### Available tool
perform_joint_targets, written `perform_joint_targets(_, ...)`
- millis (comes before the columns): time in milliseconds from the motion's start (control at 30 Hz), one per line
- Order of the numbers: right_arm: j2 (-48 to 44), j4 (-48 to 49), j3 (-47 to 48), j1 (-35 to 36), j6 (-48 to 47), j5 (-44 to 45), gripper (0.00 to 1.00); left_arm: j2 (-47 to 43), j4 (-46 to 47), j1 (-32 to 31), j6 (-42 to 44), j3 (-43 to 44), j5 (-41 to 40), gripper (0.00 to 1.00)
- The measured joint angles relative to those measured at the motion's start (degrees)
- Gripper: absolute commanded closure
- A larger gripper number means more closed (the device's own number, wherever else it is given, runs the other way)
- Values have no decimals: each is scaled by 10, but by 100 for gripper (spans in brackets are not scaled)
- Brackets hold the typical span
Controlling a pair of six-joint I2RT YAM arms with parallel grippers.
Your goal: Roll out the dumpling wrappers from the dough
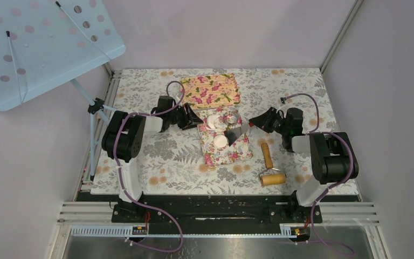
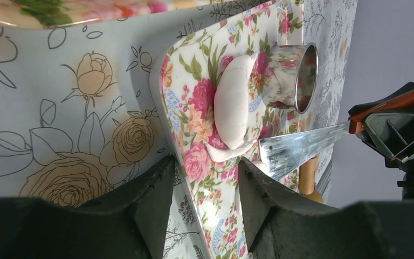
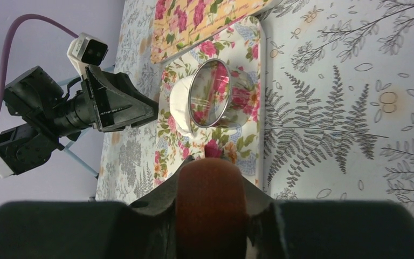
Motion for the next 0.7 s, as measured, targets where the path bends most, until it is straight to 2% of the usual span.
perform_joint_targets(700, 60, 89, -4, 55, 62, -2, 100, 8, 8, 2, -4, 0, 3, 59)
